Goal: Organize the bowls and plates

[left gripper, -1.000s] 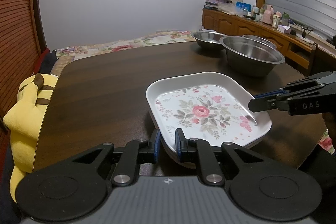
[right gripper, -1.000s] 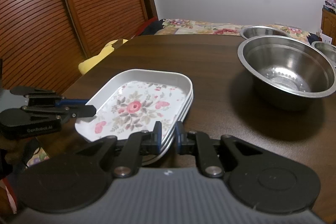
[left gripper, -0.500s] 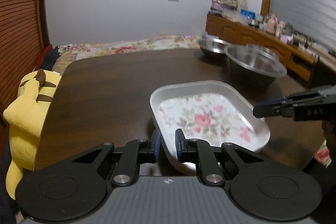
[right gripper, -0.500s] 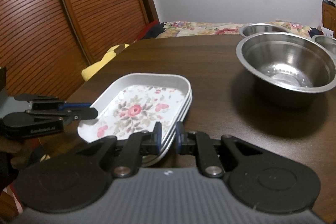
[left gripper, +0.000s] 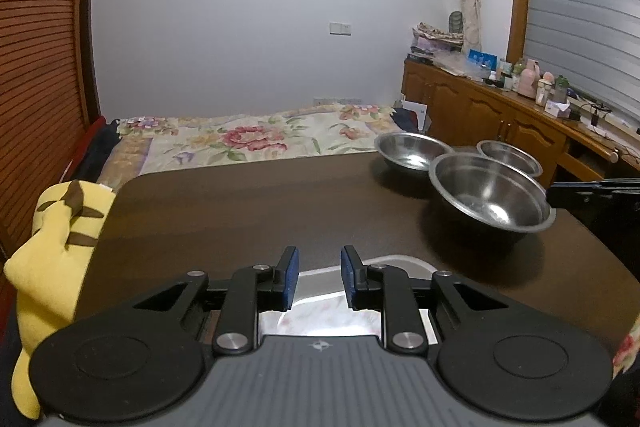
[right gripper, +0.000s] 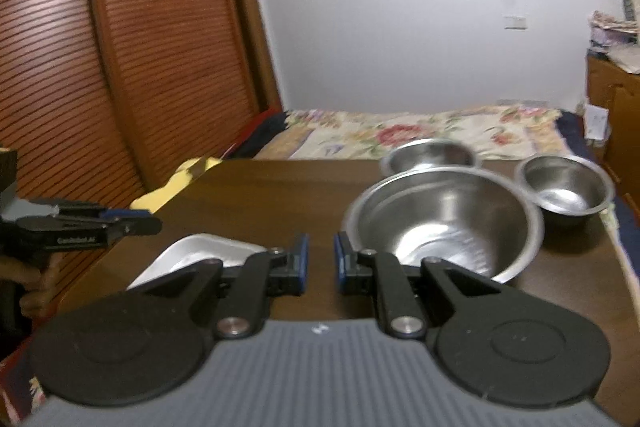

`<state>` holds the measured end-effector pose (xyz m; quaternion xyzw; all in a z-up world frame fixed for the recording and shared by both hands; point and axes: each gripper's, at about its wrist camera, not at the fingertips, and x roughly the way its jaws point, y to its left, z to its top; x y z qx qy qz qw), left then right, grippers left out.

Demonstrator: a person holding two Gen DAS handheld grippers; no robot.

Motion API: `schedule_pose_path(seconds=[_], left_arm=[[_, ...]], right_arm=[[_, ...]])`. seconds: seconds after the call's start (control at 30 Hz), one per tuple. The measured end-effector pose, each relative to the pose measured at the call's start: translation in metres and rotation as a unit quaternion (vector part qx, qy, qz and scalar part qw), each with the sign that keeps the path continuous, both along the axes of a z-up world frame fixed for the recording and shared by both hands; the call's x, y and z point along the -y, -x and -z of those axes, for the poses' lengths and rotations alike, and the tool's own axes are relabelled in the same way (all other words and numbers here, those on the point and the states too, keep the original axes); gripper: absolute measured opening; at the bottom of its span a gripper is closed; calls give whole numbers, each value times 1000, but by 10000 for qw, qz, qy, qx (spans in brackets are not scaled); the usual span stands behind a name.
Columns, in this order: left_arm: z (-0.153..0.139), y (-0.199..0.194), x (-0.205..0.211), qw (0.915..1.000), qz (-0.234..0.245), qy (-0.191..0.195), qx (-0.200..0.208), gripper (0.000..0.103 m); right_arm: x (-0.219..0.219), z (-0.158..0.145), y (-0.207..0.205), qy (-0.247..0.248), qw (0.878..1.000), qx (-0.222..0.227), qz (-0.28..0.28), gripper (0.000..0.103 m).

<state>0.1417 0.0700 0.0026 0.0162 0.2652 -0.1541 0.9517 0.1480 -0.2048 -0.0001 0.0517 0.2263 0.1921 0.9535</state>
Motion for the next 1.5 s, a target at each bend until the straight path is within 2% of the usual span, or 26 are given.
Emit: schedule_pose_path(seconds=[0.03,0.07,0.1,0.17,0.3,0.4,0.57,0.87,1.0,1.17,1.27,1.5], left_arm=[[-1,-2,7,10000,9,-13,20,28],[-3,-4,13,10000,20,-26,42,30],[-4,-6,20,10000,26,-41,60,32],[-6,-9,32,9999,50,-44,107,34],[-11,-13,61,9997,108,-32,198,42],[-12,-14,77,9995,193,13,252,49],[-12,-18,103,9992,282,46,262,58],[4,-43,131,9991,283,300,97,58],[13,-56,136,9988,208,424,-92,49],[18,-66,137,9984,123,506,-227,47],[19,-70,137,9983,96,486,-309,36],[29,-77,134,9965,19,602,-575,29]], right_arm=[[8,-1,-2,-30,10000,17,70,16],[18,-2,-3,-78,9998,28,152,21],[26,-2,-3,-113,9997,42,206,30],[42,-1,-4,-146,9993,94,338,38],[67,3,-11,-123,9984,104,534,39],[80,8,-16,-90,9979,77,644,46],[96,16,-21,-167,9970,8,754,47],[101,25,-31,-283,9965,-7,783,49],[97,31,-43,-172,9967,-91,782,49],[95,36,-51,-144,9960,-192,866,49],[95,38,-55,-168,9953,-241,923,49],[102,48,-65,-433,9930,-481,986,49]])
